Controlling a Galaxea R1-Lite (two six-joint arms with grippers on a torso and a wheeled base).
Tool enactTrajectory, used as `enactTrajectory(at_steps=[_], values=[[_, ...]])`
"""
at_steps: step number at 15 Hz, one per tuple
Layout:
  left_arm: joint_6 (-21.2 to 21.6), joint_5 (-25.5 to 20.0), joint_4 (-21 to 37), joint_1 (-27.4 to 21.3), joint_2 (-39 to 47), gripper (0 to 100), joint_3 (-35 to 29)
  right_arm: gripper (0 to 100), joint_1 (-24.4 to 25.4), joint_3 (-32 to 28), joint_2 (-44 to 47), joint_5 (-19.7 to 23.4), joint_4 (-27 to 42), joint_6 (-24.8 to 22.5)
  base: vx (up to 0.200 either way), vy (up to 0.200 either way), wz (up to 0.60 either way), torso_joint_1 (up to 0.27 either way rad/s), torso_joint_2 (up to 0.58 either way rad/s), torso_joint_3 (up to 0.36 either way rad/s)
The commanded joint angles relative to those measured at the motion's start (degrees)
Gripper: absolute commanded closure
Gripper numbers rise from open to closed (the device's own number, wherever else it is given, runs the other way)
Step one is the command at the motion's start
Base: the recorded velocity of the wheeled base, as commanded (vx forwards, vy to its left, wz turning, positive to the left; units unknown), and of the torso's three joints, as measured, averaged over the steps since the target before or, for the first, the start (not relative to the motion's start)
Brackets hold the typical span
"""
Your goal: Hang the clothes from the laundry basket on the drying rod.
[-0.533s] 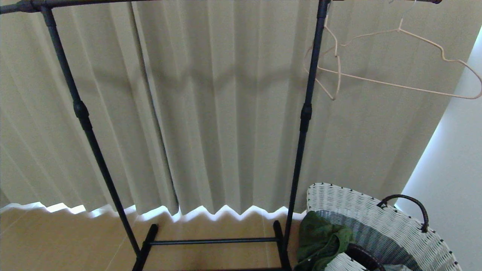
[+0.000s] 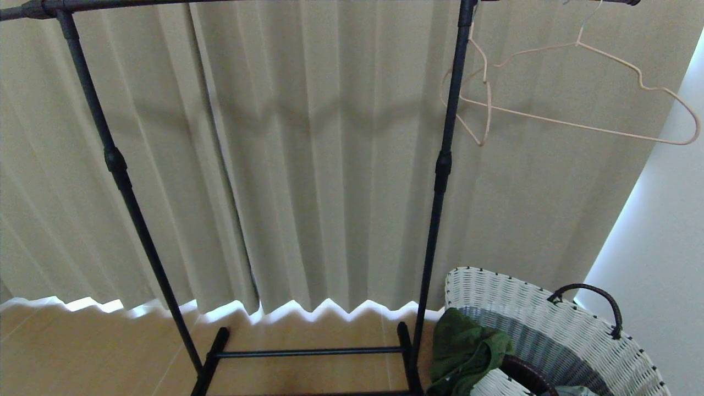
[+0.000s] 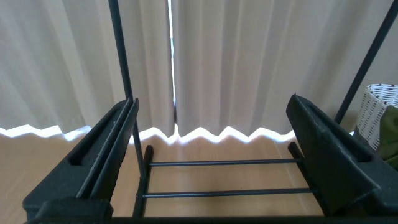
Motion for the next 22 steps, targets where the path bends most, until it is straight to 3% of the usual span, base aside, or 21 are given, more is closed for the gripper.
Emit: enactTrajectory(at_steps=[1, 5, 7, 9, 13, 17, 20, 22], values=[[0.0, 0.0, 0.0, 0.0, 0.0, 0, 0.0, 0, 0.5, -2.3, 2.2, 2.3, 2.0, -1.5, 0.000, 0.000, 0.00, 0.000, 0.00, 0.000], [0.1, -0.1, 0.0, 0.0, 0.0, 0, 0.0, 0, 4.8, -8.8, 22.2, 2.1, 6.7, -6.5, 0.000, 0.000, 0.00, 0.000, 0.00, 0.000], [0.0, -0.1, 0.0, 0.0, 0.0, 0, 0.0, 0, 3.9, -11.2, 40.8, -1.7, 6.5, -13.7, 0.000, 0.000, 0.00, 0.000, 0.00, 0.000], [0.0, 0.0, 0.0, 0.0, 0.0, 0, 0.0, 0, 3.9, -13.2, 52.5, -3.9, 6.2, -19.4, 0.000, 0.000, 0.00, 0.000, 0.00, 0.000], [-0.1, 0.0, 0.0, 0.0, 0.0, 0, 0.0, 0, 3.9, -13.2, 64.4, -4.0, 6.3, -26.1, 0.000, 0.000, 0.00, 0.000, 0.00, 0.000], [-0.1, 0.0, 0.0, 0.0, 0.0, 0, 0.0, 0, 3.9, -13.7, 73.4, -4.2, 5.4, -26.3, 0.000, 0.000, 0.00, 0.000, 0.00, 0.000], [-0.1, 0.0, 0.0, 0.0, 0.0, 0, 0.0, 0, 3.9, -13.6, 80.7, -9.2, -0.6, -26.3, 0.000, 0.000, 0.00, 0.000, 0.00, 0.000], [-0.1, 0.0, 0.0, 0.0, 0.0, 0, 0.0, 0, 3.9, -13.6, 84.3, -9.7, -3.7, -26.3, 0.000, 0.000, 0.00, 0.000, 0.00, 0.000]])
